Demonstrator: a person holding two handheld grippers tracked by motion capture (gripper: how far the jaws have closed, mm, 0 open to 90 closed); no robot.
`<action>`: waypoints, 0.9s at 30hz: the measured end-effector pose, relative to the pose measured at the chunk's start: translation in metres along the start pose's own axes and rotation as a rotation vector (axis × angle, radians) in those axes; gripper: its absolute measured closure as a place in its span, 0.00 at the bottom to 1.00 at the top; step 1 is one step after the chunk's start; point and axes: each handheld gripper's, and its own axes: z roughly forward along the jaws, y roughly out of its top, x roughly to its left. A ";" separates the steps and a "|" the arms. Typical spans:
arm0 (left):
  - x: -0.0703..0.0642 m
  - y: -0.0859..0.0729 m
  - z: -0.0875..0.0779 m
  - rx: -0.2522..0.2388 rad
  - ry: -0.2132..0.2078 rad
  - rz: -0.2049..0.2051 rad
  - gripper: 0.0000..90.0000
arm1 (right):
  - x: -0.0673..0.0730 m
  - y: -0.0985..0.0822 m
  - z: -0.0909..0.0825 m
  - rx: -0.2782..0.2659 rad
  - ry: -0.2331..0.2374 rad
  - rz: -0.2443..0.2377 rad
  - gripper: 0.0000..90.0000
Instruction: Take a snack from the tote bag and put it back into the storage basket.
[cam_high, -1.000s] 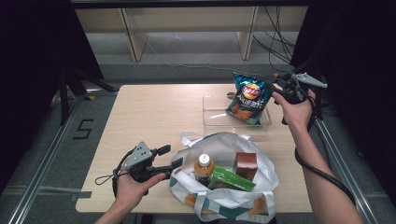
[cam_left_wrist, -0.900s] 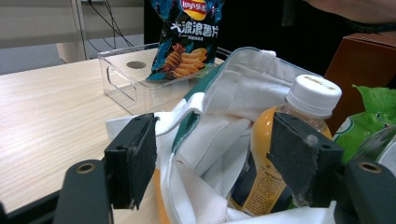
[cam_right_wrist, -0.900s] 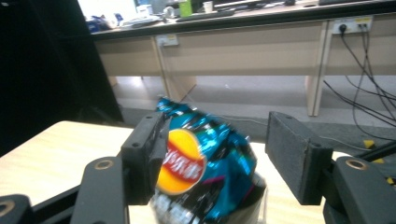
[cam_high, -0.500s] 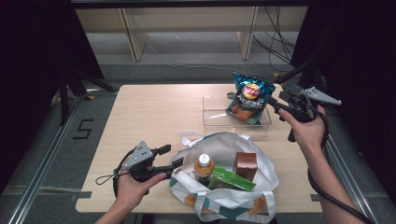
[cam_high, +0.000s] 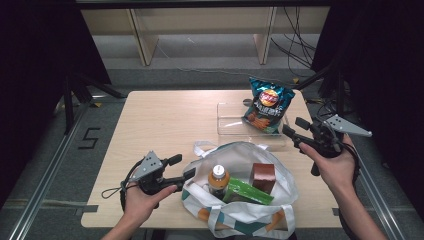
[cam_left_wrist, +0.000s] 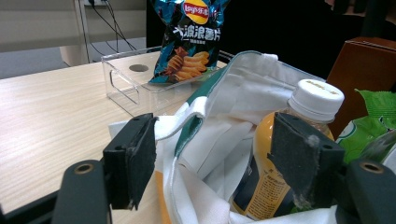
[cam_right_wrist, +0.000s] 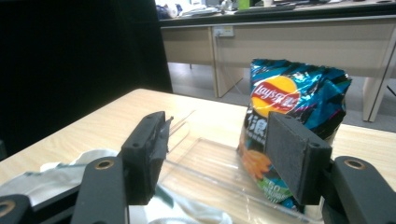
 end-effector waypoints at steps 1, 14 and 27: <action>0.000 0.000 0.000 -0.001 0.002 0.002 0.34 | 0.003 -0.001 -0.002 -0.002 -0.003 0.009 0.44; -0.001 0.003 0.001 -0.011 0.023 0.012 0.34 | 0.035 -0.016 -0.031 0.047 0.057 0.028 0.43; -0.001 0.003 0.001 -0.011 0.016 0.016 0.34 | 0.062 -0.026 -0.039 0.059 0.142 0.017 0.42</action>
